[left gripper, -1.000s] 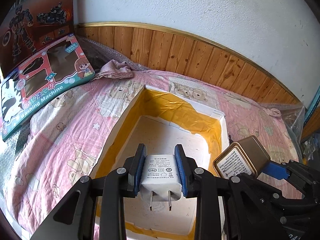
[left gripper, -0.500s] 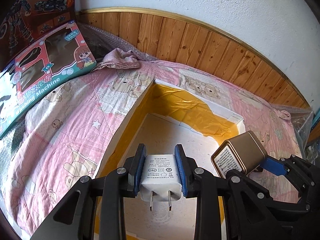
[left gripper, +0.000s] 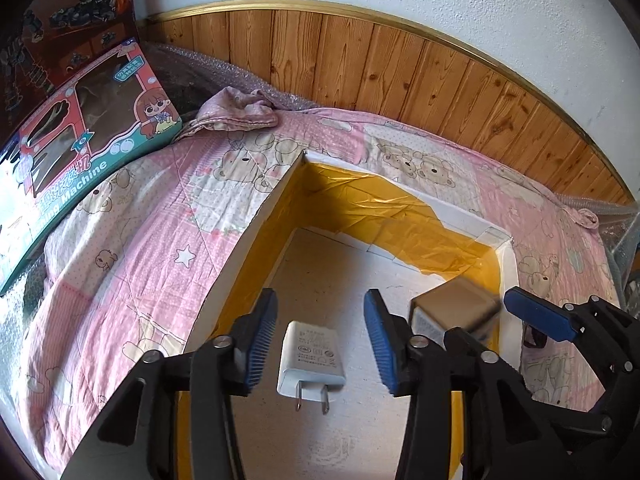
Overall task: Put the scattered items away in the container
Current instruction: 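Open the right tool to drop the tin while the left tool releases the charger, then withdraw both tools from the box back toward the remaining items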
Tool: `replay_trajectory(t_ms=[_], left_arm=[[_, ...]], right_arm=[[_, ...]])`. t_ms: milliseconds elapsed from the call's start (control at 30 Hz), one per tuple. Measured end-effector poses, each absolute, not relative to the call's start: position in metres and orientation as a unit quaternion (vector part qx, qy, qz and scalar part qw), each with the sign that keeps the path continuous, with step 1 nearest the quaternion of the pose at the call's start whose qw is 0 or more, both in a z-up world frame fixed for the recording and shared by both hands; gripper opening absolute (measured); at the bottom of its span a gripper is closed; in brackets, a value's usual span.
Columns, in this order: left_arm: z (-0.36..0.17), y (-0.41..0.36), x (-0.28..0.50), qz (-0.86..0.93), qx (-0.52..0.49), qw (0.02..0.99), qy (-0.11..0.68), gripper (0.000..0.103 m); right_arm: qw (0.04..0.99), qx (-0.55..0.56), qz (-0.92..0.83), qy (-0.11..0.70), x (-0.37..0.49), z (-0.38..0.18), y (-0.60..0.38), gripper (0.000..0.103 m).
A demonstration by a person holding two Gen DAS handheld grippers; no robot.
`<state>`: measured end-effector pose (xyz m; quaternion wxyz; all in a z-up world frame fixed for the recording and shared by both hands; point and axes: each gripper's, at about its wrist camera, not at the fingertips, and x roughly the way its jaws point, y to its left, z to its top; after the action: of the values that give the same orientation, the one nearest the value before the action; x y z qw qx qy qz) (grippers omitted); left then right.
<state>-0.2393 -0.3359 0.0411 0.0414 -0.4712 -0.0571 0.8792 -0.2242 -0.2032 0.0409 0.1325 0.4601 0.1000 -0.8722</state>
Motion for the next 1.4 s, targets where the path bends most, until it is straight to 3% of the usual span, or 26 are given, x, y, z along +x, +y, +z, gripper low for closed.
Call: replay_trajectory(t_ms=[567, 1400], left_arm=[[0.074, -0.337, -0.203, 0.9, -0.426, 0.063, -0.062, 0.055], [0.088, -0.301, -0.099, 0.913, -0.397, 0.089, -0.037, 0.055]], right_arm=[[0.218, 0.379, -0.899, -0.029, -0.105, 0.107, -0.146, 0.054], [0.271, 0.362, -0.886, -0.102, -0.021, 0.1, -0.103, 0.054]])
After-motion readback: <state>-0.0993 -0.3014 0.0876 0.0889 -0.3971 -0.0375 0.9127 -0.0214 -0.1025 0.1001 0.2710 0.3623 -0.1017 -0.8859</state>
